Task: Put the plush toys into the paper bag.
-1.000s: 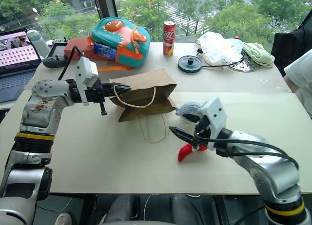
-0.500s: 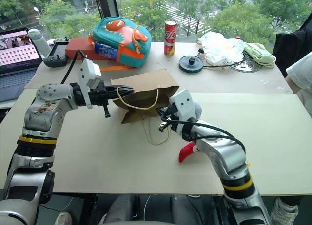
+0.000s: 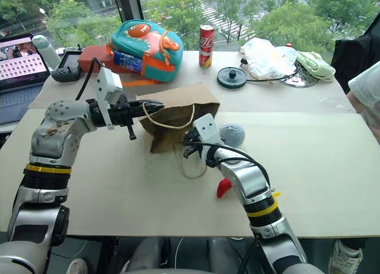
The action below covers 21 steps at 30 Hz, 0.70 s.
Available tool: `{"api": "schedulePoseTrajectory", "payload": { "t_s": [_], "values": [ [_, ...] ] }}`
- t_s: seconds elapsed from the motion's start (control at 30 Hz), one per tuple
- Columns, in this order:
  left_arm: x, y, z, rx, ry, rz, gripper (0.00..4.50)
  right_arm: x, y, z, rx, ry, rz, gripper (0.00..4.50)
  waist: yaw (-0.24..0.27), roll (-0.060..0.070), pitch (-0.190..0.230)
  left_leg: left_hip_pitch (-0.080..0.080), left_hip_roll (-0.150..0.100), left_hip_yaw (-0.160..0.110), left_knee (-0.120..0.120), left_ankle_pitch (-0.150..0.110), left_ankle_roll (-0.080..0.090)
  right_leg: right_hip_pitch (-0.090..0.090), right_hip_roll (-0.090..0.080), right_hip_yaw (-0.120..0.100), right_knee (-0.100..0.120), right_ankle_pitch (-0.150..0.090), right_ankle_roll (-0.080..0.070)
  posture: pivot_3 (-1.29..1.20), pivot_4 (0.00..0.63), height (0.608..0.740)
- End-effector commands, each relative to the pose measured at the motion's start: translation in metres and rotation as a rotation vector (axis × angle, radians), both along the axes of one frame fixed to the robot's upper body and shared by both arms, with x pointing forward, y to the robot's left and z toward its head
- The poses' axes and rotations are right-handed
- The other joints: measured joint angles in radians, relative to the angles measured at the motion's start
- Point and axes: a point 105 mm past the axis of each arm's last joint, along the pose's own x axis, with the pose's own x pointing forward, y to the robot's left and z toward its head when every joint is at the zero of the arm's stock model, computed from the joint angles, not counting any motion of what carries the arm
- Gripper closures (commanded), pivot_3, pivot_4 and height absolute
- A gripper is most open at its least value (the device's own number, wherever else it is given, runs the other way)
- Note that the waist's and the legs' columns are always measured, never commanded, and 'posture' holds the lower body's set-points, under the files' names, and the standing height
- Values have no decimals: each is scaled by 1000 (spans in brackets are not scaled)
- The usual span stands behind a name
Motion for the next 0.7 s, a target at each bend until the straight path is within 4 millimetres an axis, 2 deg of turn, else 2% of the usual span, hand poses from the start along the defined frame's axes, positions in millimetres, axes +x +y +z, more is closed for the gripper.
{"api": "schedulePoseTrajectory", "payload": {
  "t_s": [0.03,0.17,0.4,0.53,0.6,0.7],
  "values": [
    [2,7,28,-113,-26,36,4500,-3,0,-4,-20,17,-13,4474,0,0,0,0,0,0,0,0,0,0,0,0,0,0,0,0,150,728],
    [2,9,32,-150,-5,49,4500,-5,1,-8,-25,33,-19,4474,-3,0,0,0,0,0,0,0,0,0,0,0,0,0,0,0,150,728],
    [0,16,20,-144,28,80,4500,-3,-3,3,-21,-14,-23,4474,-13,0,0,0,0,0,0,0,0,0,0,0,0,0,0,0,150,728],
    [1,19,12,-136,43,99,4500,-10,-7,33,18,-113,28,4474,-19,0,0,0,0,0,0,0,0,0,0,0,0,0,0,0,150,728],
    [0,20,10,-132,46,102,4500,-19,-8,60,86,-181,80,4474,-19,0,0,0,0,0,-1,0,0,0,0,0,0,0,0,0,150,728],
    [-1,19,5,-125,53,105,4500,-35,-9,90,166,-236,153,4474,-18,0,0,-1,0,-1,-1,0,0,0,0,0,0,0,0,0,150,728]
  ]
}}
